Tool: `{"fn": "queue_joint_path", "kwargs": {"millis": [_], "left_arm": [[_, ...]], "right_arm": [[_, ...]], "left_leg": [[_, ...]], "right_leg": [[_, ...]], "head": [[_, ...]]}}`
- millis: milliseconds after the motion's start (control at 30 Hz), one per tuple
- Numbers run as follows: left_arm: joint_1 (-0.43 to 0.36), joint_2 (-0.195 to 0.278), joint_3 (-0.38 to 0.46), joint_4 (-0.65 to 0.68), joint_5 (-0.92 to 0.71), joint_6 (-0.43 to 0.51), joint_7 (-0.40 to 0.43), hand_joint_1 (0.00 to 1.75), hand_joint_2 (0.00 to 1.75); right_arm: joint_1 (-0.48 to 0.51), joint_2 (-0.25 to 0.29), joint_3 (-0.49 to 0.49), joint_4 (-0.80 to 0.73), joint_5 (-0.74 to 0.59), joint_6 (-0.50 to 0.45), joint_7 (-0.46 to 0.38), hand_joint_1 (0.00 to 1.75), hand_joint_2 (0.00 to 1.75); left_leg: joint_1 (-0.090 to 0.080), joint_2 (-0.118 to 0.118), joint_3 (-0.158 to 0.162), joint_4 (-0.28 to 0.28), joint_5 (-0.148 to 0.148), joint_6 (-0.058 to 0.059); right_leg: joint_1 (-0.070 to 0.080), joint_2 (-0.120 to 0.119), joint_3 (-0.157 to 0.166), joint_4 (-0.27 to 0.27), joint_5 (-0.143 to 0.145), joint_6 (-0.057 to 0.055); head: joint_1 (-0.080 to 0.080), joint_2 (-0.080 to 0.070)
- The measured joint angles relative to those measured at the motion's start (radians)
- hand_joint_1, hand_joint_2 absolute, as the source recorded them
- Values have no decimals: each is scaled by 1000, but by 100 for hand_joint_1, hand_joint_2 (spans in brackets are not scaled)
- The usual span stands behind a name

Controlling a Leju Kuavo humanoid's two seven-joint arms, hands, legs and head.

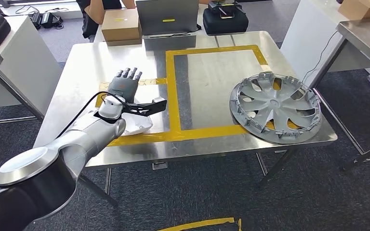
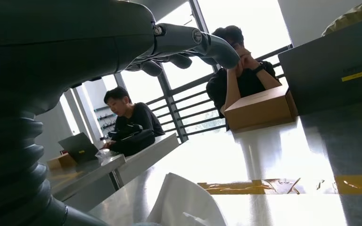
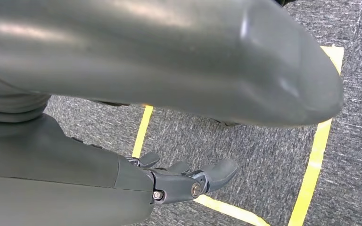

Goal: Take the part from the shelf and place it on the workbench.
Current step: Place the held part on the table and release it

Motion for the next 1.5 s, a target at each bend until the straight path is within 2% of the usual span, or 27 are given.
{"fn": "queue_joint_path", "kwargs": {"millis": [1267,1500], "left_arm": [[0,-2,32,-5,7,-2,-22,0,175],[0,4,33,-6,-7,-3,2,0,175]], "right_arm": [[-2,0,0,0,2,-2,1,0,0],[-2,0,0,0,-3,-11,0,0,0]], "left_leg": [[0,0,0,0,0,0],[0,0,0,0,0,0]], "right_leg": [[0,0,0,0,0,0],[0,0,0,0,0,0]], "head": [[0,0],[0,0]]}}
